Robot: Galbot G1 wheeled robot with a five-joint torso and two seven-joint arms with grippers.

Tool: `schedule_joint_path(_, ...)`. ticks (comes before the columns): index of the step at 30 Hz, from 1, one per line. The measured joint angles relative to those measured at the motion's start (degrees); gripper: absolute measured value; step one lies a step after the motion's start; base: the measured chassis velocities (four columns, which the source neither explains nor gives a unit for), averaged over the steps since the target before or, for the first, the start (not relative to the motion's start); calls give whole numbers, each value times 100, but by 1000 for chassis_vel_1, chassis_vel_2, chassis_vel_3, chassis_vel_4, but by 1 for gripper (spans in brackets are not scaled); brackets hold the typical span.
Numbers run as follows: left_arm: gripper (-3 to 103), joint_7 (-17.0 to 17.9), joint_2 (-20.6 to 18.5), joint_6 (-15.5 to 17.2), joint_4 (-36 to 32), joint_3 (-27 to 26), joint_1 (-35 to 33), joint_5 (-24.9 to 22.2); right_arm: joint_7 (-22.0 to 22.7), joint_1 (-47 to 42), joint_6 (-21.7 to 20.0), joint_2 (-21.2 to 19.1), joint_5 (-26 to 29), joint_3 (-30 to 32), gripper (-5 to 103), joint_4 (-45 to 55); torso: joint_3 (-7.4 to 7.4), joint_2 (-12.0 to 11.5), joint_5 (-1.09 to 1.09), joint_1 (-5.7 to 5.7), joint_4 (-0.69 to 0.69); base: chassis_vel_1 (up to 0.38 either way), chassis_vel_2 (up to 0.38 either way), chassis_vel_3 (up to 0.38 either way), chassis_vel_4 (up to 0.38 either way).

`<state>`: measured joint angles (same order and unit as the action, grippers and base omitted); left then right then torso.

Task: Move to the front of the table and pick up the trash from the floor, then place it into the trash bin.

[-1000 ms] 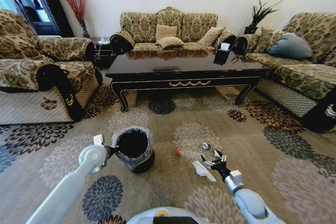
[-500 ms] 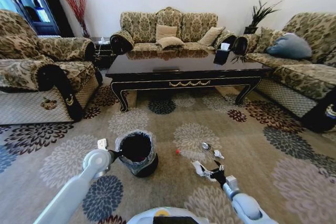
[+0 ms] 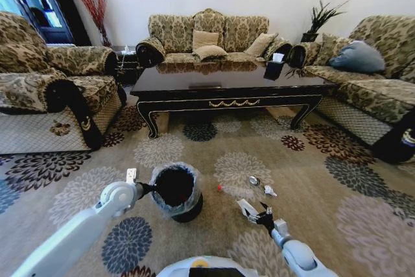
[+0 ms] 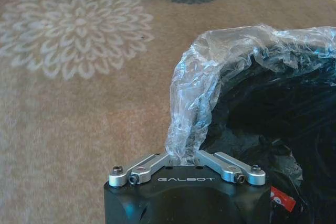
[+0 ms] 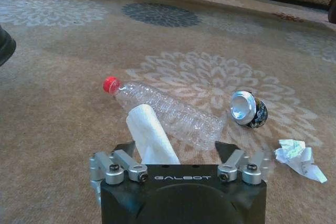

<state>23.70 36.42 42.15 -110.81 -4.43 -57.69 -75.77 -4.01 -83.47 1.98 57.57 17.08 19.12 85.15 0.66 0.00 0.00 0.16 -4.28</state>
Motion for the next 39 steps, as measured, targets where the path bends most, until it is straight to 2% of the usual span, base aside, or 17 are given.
schedule_joint_path(1,0,0,0,0,0,0,0,0,0,0,0,0,0,0,88,0,0,0,0,0,0,0,0,0,0)
schedule_joint_path(4,0,-177,-147,-1,45,196,232,23,5,80,1,12,12,-53,72,-78,0,0,-1,0,0,0,0,0,0)
schedule_joint_path(7,0,-241,-223,-1,79,354,418,24,20,125,4,23,34,-68,72,-122,0,0,0,0,0,0,0,0,0)
schedule_joint_path(8,0,-258,-246,-1,93,433,506,24,27,135,6,28,55,-67,60,-130,0,0,0,0,0,0,0,0,0)
schedule_joint_path(11,0,-280,-251,-2,148,561,650,31,19,130,43,30,120,-24,44,-146,0,0,-1,0,-1,0,0,0,0)
schedule_joint_path(13,0,-279,-236,-2,160,576,661,41,13,129,54,36,119,1,44,-153,0,0,-1,0,-1,0,0,0,0)
schedule_joint_path(17,0,-254,-138,-2,183,599,608,91,6,149,72,83,182,92,22,-225,0,0,-1,0,-1,0,0,0,0)
schedule_joint_path(19,0,-255,-114,-2,188,599,591,157,6,152,73,86,186,95,22,-234,0,0,-1,0,-1,0,0,0,0)
schedule_joint_path(23,0,-250,-24,-2,202,523,560,257,5,128,74,85,191,104,2,-194,0,0,0,0,0,0,0,0,0)
schedule_joint_path(30,0,-235,-33,-4,188,532,569,204,11,6,87,29,204,202,0,17,0,0,0,0,0,0,0,0,0)
schedule_joint_path(35,0,-169,-5,-4,197,648,668,144,103,-203,101,-73,242,381,0,537,0,0,0,0,0,0,0,0,0)
schedule_joint_path(39,0,-50,20,-4,304,1046,1133,-53,152,-507,83,-205,278,600,0,1375,0,0,0,0,0,0,0,0,0)
